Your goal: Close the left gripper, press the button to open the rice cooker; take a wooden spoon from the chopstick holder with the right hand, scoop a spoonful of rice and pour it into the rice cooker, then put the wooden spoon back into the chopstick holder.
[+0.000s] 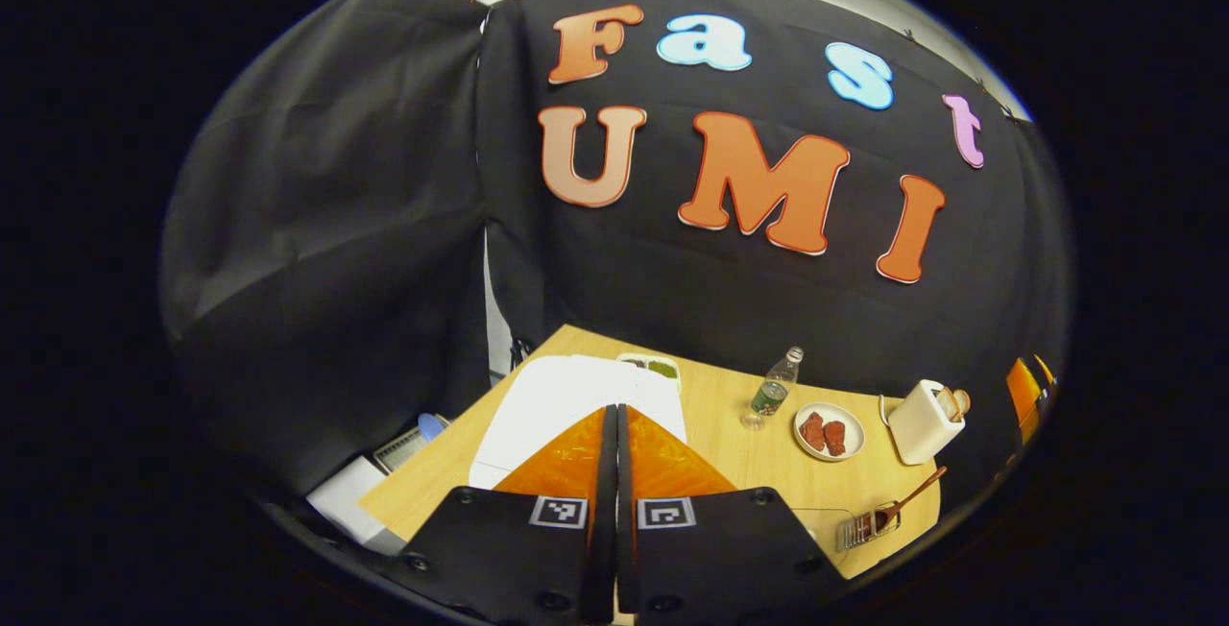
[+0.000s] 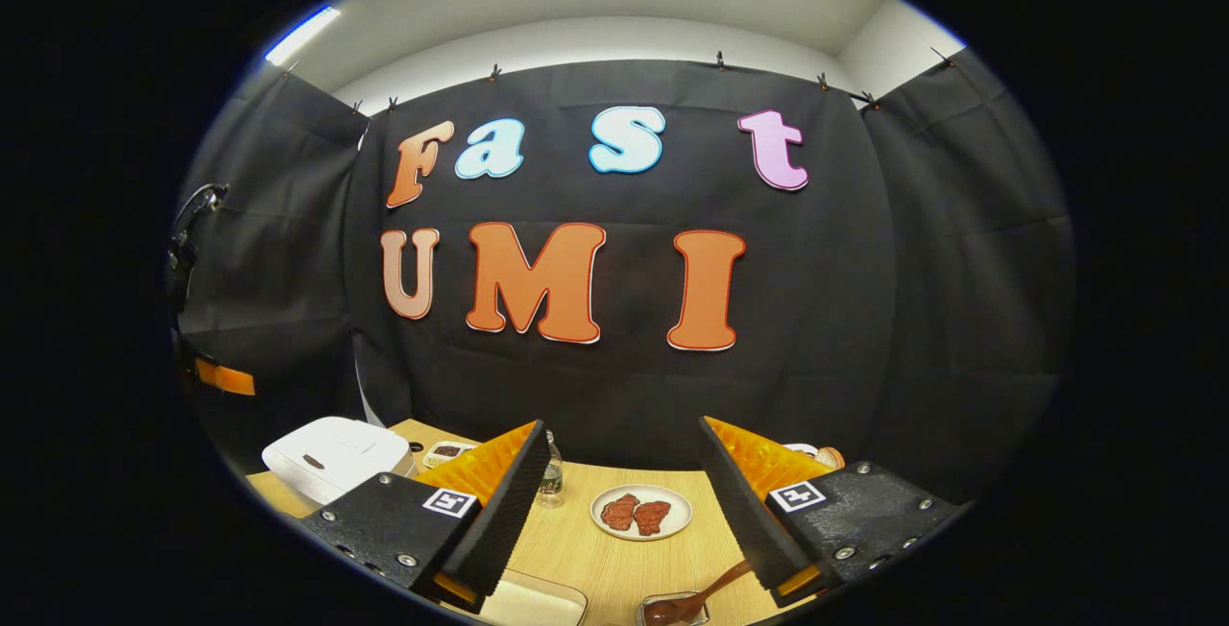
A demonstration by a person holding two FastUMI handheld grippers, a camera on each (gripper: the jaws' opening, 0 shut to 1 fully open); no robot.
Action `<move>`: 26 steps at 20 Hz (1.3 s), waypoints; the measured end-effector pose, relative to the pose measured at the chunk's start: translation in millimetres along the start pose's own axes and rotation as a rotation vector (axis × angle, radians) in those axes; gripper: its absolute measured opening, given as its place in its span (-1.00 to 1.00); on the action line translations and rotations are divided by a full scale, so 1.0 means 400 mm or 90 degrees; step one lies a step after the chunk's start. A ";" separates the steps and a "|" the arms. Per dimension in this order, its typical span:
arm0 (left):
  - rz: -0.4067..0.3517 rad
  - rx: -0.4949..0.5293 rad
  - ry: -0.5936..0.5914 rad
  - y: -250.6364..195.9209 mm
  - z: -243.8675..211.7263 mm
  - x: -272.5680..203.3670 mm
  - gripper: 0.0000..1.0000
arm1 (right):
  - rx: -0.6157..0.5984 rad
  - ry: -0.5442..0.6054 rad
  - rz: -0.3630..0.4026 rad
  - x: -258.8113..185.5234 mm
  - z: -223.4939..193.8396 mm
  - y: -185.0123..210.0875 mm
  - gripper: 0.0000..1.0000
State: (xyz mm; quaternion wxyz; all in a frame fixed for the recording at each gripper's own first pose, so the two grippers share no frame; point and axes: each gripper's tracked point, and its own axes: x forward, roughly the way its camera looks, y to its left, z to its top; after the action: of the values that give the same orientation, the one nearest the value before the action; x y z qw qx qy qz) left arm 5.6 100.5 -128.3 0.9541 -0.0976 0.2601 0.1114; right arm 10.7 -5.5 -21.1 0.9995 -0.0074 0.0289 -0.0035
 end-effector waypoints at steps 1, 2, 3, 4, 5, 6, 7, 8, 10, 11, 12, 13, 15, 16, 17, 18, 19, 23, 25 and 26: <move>0.002 -0.006 0.025 0.012 -0.011 0.017 -0.89 | -0.002 0.002 -0.003 0.002 -0.004 -0.004 0.90; 0.003 -0.013 0.045 0.019 -0.018 0.034 -0.89 | -0.003 0.005 -0.007 0.005 -0.009 -0.006 0.90; -0.001 -0.021 0.063 0.030 -0.018 0.047 -0.89 | -0.003 0.008 -0.010 0.009 -0.015 -0.009 0.90; -0.009 -0.037 0.086 0.038 -0.019 0.063 -0.89 | -0.003 0.010 -0.012 0.010 -0.020 -0.010 0.90; -0.011 -0.059 0.111 0.044 -0.033 0.077 -0.89 | -0.003 0.014 -0.014 0.011 -0.024 -0.012 0.90; -0.020 -0.083 0.139 0.046 -0.045 0.099 -0.89 | -0.005 0.016 -0.018 0.012 -0.028 -0.015 0.90; -0.030 -0.102 0.164 0.055 -0.061 0.126 -0.89 | -0.008 0.020 -0.023 0.016 -0.033 -0.022 0.90; -0.038 -0.114 0.192 0.061 -0.078 0.144 -0.85 | -0.011 0.024 -0.029 0.018 -0.040 -0.031 0.91; -0.042 -0.134 0.249 0.077 -0.123 0.183 -0.89 | -0.011 0.031 -0.040 0.019 -0.052 -0.044 0.91; -0.047 -0.145 0.267 0.074 -0.139 0.200 -0.89 | -0.010 0.036 -0.045 0.021 -0.057 -0.050 0.91; -0.053 -0.153 0.293 0.068 -0.155 0.216 -0.89 | -0.009 0.041 -0.050 0.023 -0.065 -0.055 0.91; -0.051 -0.159 0.315 0.072 -0.177 0.234 -0.89 | -0.009 0.045 -0.055 0.023 -0.071 -0.060 0.90; -0.048 -0.178 0.360 0.075 -0.216 0.254 -0.89 | -0.012 0.054 -0.066 0.018 -0.086 -0.081 0.91; -0.045 -0.187 0.373 0.079 -0.229 0.264 -0.89 | -0.013 0.056 -0.071 0.017 -0.087 -0.081 0.91; -0.046 -0.196 0.394 0.076 -0.252 0.270 -0.89 | -0.014 0.059 -0.075 0.015 -0.089 -0.083 0.91; -0.041 -0.205 0.412 0.082 -0.267 0.272 -0.89 | -0.014 0.064 -0.078 0.014 -0.092 -0.085 0.90; -0.037 -0.211 0.417 0.086 -0.284 0.287 -0.90 | -0.014 0.066 -0.078 0.015 -0.103 -0.090 0.90; -0.051 -0.207 0.419 0.089 -0.302 0.288 -0.89 | -0.021 0.068 -0.077 0.004 -0.117 -0.099 0.90; -0.052 -0.207 0.419 0.092 -0.301 0.282 -0.89 | -0.022 0.078 -0.067 0.006 -0.131 -0.087 0.90; -0.048 -0.205 0.417 0.095 -0.297 0.286 -0.89 | -0.025 0.081 -0.063 0.008 -0.133 -0.082 0.91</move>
State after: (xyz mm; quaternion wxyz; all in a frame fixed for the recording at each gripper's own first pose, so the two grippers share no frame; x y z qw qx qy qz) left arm 35.3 126.4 -292.8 0.7962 -0.2863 0.5272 0.0785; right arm 10.8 -39.2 -73.8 0.9940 -0.0279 0.0917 -0.0524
